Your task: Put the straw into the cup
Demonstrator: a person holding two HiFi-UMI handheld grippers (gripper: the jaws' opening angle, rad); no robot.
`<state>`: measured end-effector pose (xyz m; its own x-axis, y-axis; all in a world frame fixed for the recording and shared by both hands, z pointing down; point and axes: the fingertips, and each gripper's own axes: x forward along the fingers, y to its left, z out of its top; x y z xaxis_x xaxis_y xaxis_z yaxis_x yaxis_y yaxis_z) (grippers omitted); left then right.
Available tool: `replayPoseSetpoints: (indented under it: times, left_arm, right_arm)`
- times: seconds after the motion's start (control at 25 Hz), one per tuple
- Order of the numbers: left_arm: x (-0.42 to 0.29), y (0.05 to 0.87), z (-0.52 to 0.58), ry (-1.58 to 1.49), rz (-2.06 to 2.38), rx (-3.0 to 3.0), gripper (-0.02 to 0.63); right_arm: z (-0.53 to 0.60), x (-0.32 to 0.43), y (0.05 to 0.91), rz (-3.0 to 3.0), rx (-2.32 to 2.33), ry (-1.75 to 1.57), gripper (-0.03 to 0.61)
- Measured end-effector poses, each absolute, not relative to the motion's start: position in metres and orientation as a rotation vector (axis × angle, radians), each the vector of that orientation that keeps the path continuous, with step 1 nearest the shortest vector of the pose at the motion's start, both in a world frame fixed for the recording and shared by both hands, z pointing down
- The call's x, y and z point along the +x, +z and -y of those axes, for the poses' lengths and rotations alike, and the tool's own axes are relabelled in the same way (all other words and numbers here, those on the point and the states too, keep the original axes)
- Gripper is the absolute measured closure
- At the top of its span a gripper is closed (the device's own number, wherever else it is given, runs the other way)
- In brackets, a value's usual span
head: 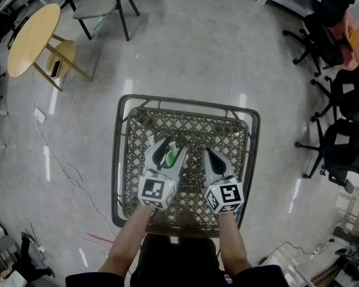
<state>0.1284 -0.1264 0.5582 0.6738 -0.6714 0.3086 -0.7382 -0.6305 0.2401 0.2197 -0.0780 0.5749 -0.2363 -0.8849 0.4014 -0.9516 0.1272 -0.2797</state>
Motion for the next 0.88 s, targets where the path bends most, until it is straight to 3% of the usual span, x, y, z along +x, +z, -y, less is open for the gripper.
replayPoseSetpoints:
  times: [0.4, 0.88]
  left_arm:
    - [0.120, 0.525, 0.111, 0.298, 1.142, 2.606, 0.445]
    - [0.100, 0.473, 0.075, 0.299, 1.158, 2.639, 0.554]
  right_arm:
    - [0.067, 0.214, 0.540, 2.276, 1.877, 0.684, 0.575]
    - [0.039, 0.201, 0.473, 2.314, 1.912, 0.572, 0.575]
